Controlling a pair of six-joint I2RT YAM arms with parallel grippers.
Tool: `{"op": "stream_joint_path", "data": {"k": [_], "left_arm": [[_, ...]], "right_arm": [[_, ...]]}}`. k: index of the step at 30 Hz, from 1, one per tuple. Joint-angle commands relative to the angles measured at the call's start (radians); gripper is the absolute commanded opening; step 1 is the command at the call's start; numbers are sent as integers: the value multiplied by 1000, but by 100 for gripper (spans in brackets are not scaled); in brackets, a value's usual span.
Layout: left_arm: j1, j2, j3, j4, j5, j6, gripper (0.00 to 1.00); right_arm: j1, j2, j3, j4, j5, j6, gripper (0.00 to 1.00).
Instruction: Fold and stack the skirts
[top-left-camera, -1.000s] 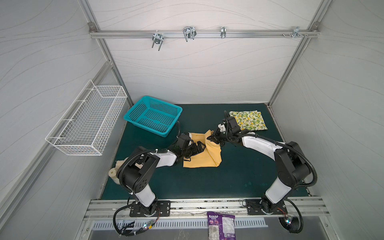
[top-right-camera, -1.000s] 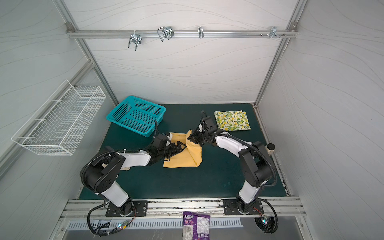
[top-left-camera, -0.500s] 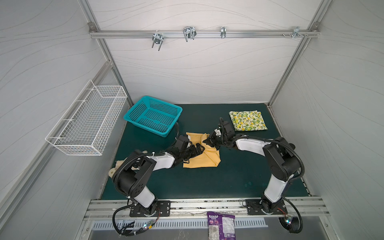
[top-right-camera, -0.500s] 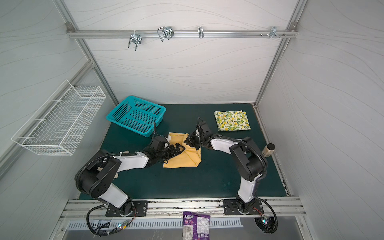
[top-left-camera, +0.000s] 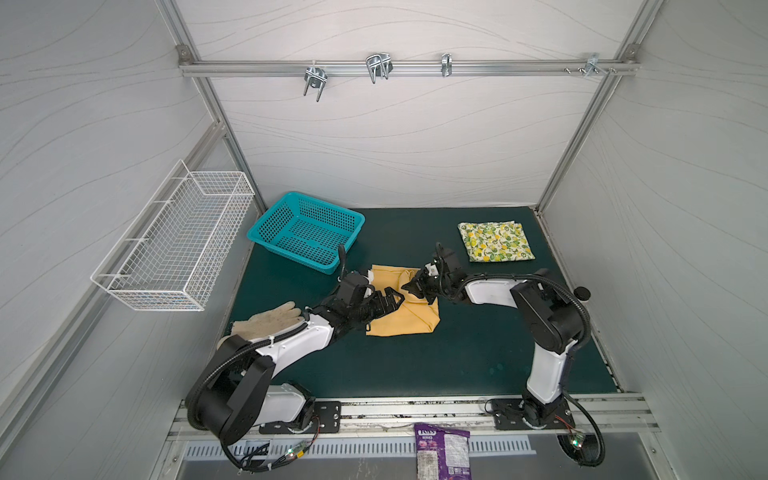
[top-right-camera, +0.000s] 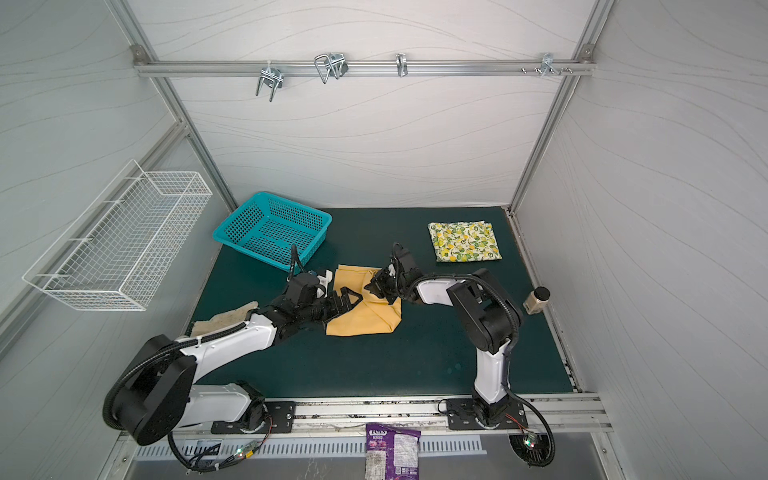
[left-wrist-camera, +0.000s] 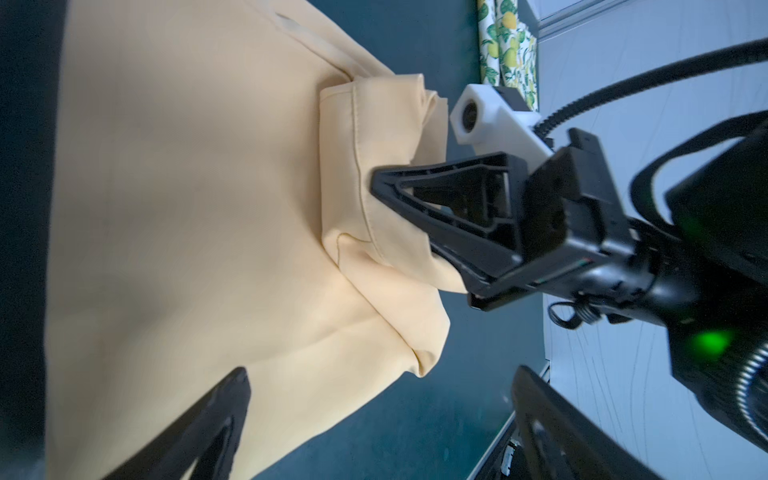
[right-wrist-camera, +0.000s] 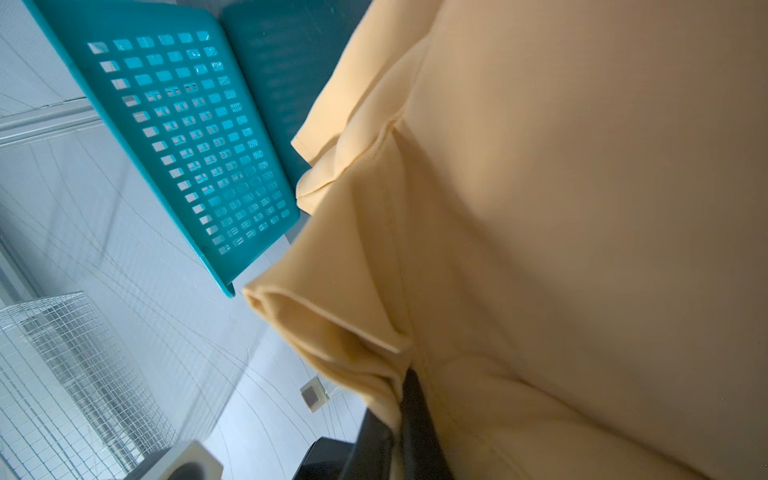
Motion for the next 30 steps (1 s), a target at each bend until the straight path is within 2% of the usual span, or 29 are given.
{"op": "stream_joint_path", "data": {"k": [1,14,18,21,24,30], "left_arm": [[7,-23,-42,-30,-10,1,98],[7,133,-120,101,-28,-9,98],[7,183,-133,156,-16,-24,98],[7,204,-142,184,-13,-33,98],[7,208,-145,183,-17,-29,98],[7,199,-145,173,-31,-25,98]], "right_arm": [[10,33,-4,30,2,40,5],[33,82,-16,120,-3,97,6],[38,108,-18,173,-9,126,12],[43,128,-15,204,-15,141,12],[47,135,-20,217,-16,148,18],[56,142,-11,239,-24,159,40]]}}
